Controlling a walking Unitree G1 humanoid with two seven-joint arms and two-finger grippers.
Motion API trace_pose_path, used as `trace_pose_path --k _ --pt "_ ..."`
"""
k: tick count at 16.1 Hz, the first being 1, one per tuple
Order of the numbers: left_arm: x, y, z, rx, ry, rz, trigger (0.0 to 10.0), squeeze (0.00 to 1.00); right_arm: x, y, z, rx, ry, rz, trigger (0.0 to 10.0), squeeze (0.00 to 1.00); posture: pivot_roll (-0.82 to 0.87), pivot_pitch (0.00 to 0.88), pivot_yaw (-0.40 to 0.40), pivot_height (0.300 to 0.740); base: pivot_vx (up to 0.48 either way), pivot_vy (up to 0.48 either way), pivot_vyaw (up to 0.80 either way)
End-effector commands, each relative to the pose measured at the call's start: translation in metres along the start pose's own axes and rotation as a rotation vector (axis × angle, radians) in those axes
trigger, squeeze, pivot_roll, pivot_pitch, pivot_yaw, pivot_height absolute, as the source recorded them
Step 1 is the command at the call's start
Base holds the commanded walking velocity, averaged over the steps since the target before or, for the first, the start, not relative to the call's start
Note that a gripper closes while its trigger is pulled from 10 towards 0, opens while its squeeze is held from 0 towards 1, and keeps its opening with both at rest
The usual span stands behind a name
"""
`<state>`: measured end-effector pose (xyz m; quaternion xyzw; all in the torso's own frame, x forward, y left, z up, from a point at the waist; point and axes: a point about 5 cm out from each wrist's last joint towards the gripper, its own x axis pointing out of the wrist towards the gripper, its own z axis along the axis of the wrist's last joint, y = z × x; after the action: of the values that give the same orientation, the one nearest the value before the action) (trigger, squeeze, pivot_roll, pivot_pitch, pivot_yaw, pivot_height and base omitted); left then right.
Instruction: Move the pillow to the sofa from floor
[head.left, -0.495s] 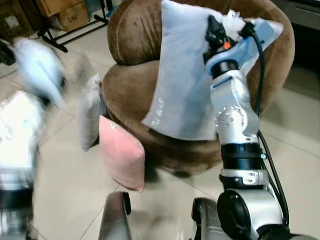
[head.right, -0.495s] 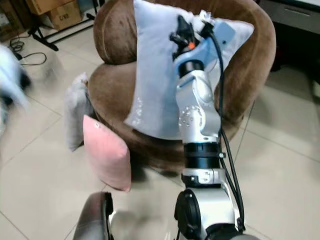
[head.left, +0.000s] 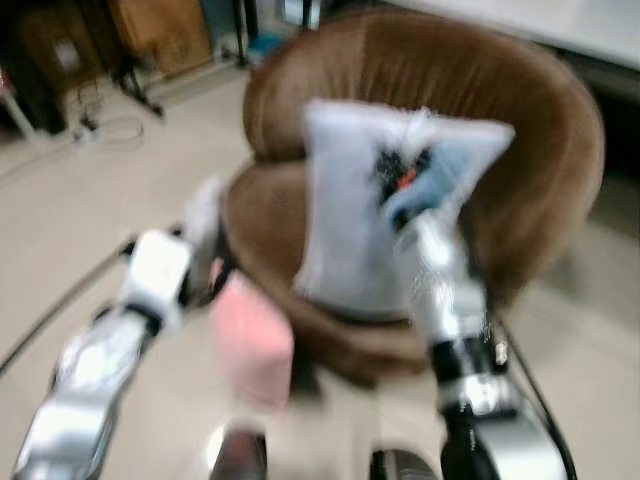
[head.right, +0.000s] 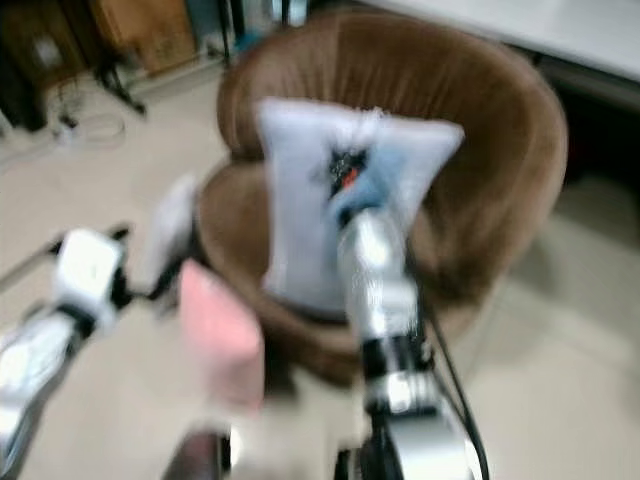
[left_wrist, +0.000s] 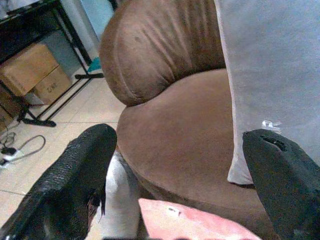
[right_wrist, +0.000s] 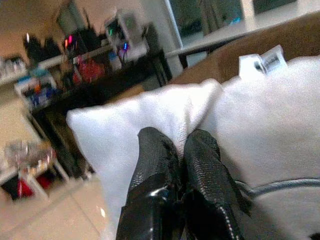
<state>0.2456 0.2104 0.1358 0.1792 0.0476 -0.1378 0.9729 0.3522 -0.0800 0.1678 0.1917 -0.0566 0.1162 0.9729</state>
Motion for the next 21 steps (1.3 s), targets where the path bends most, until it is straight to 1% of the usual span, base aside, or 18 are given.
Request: trace_pose_path --k 1,3,4,6,7,8,10,15,17,19,21 --pt "0.001 -0.008 0.005 0.020 -0.028 -0.018 10.0 0.00 -0.010 -0.025 0.002 -0.036 -0.020 -0.066 10.0 0.00 -0.01 0.000 -0.036 0.725 0.000 0.000 0.00" --pt "-0.001 -0.012 0.000 -0.026 -0.018 0.007 10.0 0.00 -0.024 -0.041 -0.005 -0.065 0.006 -0.112 10.0 0.00 -0.02 0.000 -0.023 0.740 0.000 0.000 0.00" --pt "-0.001 -0.013 -0.001 -0.030 -0.013 0.022 10.0 0.00 -0.030 -0.046 -0.007 -0.094 0.027 -0.133 10.0 0.00 -0.03 0.000 -0.017 0.740 0.000 0.000 0.00" --pt "-0.001 -0.016 -0.002 -0.007 -0.025 0.034 10.0 0.00 -0.035 -0.051 -0.011 -0.110 0.069 -0.158 10.0 0.00 -0.04 0.000 -0.009 0.740 0.000 0.000 0.00" --pt "0.000 -0.017 0.000 0.004 -0.032 0.053 10.0 0.00 -0.038 -0.053 -0.007 -0.146 0.075 -0.162 10.0 0.00 -0.04 0.000 -0.006 0.740 0.000 0.000 0.00" --pt "0.001 -0.017 0.001 0.005 -0.035 0.058 10.0 0.00 -0.040 -0.055 -0.002 -0.124 0.056 -0.161 10.0 0.00 -0.04 0.000 -0.006 0.740 0.000 -0.322 0.00" --pt "0.002 -0.017 0.002 0.006 -0.038 0.064 10.0 0.00 -0.041 -0.053 0.001 -0.096 0.042 -0.141 10.0 0.00 -0.04 0.000 -0.006 0.740 0.000 -0.369 0.00" --pt "0.001 -0.018 0.003 0.009 -0.048 0.078 10.0 0.00 -0.037 -0.041 0.008 -0.082 0.031 -0.099 10.0 0.00 -0.03 0.000 -0.017 0.740 0.000 -0.395 0.00" --pt "-0.001 -0.016 0.004 -0.016 -0.049 0.096 10.0 0.00 -0.034 -0.036 0.013 -0.068 0.021 -0.077 10.0 0.00 -0.02 0.000 -0.019 0.740 0.000 0.000 0.00" --pt "-0.002 -0.014 0.005 -0.017 -0.064 0.107 10.0 0.00 -0.033 -0.032 0.015 -0.057 0.018 -0.054 10.0 0.00 -0.02 0.000 -0.021 0.740 0.000 0.000 0.00" --pt "-0.004 -0.014 0.005 -0.019 -0.071 0.101 10.0 0.00 -0.033 -0.026 0.017 -0.071 0.016 -0.005 10.0 0.00 -0.02 0.000 -0.023 0.740 0.000 0.000 0.00"
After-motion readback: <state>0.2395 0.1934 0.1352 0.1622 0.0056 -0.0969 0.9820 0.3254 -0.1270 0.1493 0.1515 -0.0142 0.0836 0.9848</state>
